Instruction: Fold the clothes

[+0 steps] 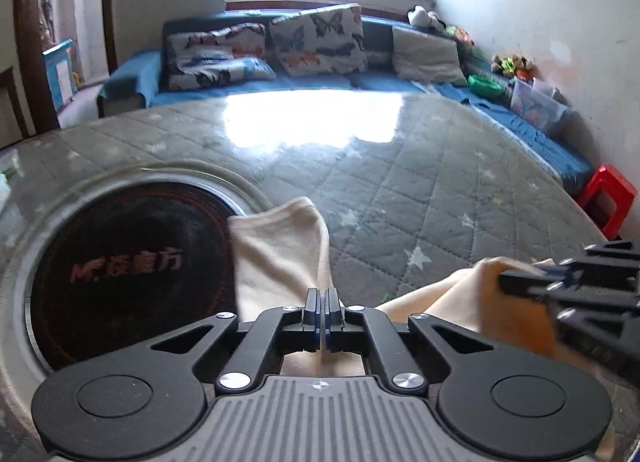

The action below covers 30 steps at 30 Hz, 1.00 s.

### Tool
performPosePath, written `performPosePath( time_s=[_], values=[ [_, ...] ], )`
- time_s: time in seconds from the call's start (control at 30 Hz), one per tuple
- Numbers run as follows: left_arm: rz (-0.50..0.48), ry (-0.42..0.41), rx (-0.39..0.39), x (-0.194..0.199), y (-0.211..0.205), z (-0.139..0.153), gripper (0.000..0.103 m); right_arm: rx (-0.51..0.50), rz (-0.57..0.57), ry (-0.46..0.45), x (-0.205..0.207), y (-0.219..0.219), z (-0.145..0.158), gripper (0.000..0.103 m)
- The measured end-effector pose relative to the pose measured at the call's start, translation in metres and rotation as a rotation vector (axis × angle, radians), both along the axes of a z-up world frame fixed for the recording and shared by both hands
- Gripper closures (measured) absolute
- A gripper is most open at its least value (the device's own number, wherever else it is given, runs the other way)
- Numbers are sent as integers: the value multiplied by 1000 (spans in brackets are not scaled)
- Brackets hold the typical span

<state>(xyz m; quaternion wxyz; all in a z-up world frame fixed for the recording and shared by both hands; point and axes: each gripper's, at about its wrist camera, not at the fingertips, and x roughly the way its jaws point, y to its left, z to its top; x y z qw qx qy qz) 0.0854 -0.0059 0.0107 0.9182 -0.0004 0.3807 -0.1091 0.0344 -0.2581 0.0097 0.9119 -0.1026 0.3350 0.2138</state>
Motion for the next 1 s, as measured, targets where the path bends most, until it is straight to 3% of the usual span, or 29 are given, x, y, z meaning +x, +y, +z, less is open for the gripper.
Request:
performPosePath(
  time_s=[0.17, 0.4, 0.63, 0.7, 0.77, 1.0],
  values=[
    [80, -40, -30, -20, 31, 17, 101, 19, -82, -85, -24, -30, 25, 99],
    [211, -114, -73, -78, 89, 42, 101, 3, -232, -182, -71, -85, 52, 100],
    [341, -141, -78, -148, 133, 45, 101, 40, -196, -108, -75, -92, 46, 91],
    [376, -124, -79, -162, 142, 41, 102, 70, -167, -82, -66, -82, 41, 78],
    [394, -101, -83, -172, 149, 35, 102, 98, -141, -49, -51, -72, 35, 69],
    [410, -23, -66, -179, 158, 16, 101, 143, -109, 57, 3, -39, 13, 63]
  ],
)
